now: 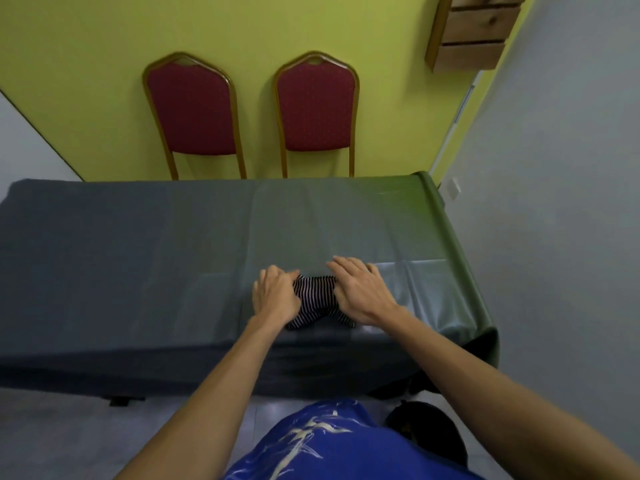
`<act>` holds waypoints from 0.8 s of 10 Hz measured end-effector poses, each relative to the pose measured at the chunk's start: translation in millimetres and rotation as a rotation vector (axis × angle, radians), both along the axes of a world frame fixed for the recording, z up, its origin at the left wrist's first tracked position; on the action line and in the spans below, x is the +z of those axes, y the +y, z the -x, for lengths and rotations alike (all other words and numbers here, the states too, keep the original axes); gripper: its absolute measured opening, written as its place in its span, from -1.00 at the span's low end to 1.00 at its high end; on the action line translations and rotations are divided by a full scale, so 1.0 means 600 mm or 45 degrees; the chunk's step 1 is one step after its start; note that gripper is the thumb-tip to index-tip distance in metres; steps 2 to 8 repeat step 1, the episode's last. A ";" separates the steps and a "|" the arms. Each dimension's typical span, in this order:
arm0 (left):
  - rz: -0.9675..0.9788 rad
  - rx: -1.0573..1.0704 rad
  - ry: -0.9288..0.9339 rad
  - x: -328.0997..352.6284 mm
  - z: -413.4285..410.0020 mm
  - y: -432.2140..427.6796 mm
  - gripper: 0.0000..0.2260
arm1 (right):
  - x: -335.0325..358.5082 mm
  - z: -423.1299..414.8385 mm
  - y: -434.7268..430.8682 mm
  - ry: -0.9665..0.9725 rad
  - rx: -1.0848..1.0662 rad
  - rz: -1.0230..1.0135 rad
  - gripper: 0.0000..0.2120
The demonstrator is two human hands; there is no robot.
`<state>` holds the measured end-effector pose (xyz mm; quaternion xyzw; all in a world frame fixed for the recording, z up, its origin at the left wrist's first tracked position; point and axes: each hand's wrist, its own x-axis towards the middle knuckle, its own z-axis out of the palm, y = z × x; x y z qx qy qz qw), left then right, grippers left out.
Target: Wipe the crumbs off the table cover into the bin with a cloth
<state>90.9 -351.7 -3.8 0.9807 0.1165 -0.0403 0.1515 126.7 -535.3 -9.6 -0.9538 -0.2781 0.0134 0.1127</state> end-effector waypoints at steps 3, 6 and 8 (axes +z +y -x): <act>-0.005 -0.069 -0.113 0.060 -0.064 -0.005 -0.51 | 0.049 -0.064 0.017 -0.060 -0.024 0.014 -0.49; -0.005 -0.069 -0.113 0.060 -0.064 -0.005 -0.51 | 0.049 -0.064 0.017 -0.060 -0.024 0.014 -0.49; -0.005 -0.069 -0.113 0.060 -0.064 -0.005 -0.51 | 0.049 -0.064 0.017 -0.060 -0.024 0.014 -0.49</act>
